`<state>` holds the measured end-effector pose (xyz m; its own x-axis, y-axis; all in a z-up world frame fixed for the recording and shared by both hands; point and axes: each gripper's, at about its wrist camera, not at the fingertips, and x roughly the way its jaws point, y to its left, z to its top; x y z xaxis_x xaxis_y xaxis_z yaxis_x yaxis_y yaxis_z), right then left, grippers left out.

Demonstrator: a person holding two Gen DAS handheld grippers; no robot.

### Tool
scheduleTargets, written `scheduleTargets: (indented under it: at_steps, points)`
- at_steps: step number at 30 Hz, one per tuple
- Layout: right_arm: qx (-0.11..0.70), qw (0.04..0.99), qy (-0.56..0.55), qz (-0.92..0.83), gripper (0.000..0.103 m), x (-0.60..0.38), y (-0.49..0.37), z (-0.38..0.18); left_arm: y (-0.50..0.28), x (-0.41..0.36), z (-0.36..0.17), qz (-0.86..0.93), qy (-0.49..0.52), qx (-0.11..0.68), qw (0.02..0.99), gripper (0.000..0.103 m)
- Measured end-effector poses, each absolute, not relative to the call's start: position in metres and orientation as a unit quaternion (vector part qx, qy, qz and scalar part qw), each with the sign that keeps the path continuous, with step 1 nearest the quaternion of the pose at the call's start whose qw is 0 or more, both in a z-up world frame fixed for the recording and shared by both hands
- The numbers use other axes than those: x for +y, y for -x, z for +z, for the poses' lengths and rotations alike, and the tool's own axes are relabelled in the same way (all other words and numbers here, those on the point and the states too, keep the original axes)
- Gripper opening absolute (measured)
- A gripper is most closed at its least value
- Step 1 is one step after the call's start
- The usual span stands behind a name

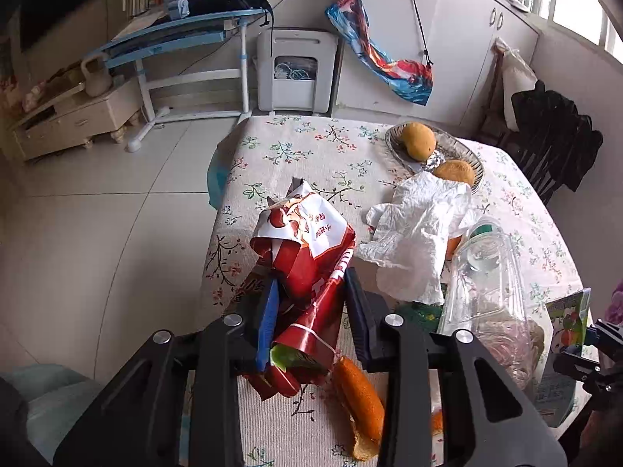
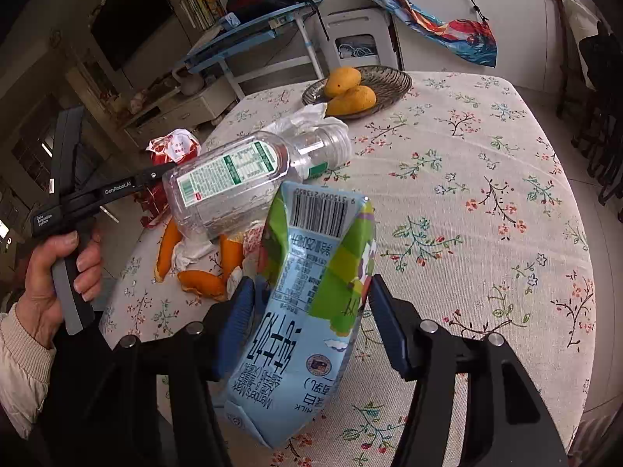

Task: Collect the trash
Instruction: 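Lift the juice carton with the right tool while the left tool lifts the red bag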

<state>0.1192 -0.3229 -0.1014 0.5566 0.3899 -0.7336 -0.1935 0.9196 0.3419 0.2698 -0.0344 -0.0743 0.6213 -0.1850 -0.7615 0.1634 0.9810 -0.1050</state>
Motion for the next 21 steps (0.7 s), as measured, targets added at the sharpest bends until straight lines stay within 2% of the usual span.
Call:
scheduleTargets:
  at_steps: [9, 21]
  points:
    - [0.393, 0.869, -0.183, 0.238, 0.058, -0.326, -0.114, -0.083, -0.23, -0.022, -0.037, -0.12, 0.034, 0.348, 0.929, 0.031]
    - [0.357, 0.843, -0.166, 0.367, 0.058, -0.289, -0.054, -0.069, -0.15, -0.008, -0.038, -0.123, 0.054, 0.333, 0.933, 0.031]
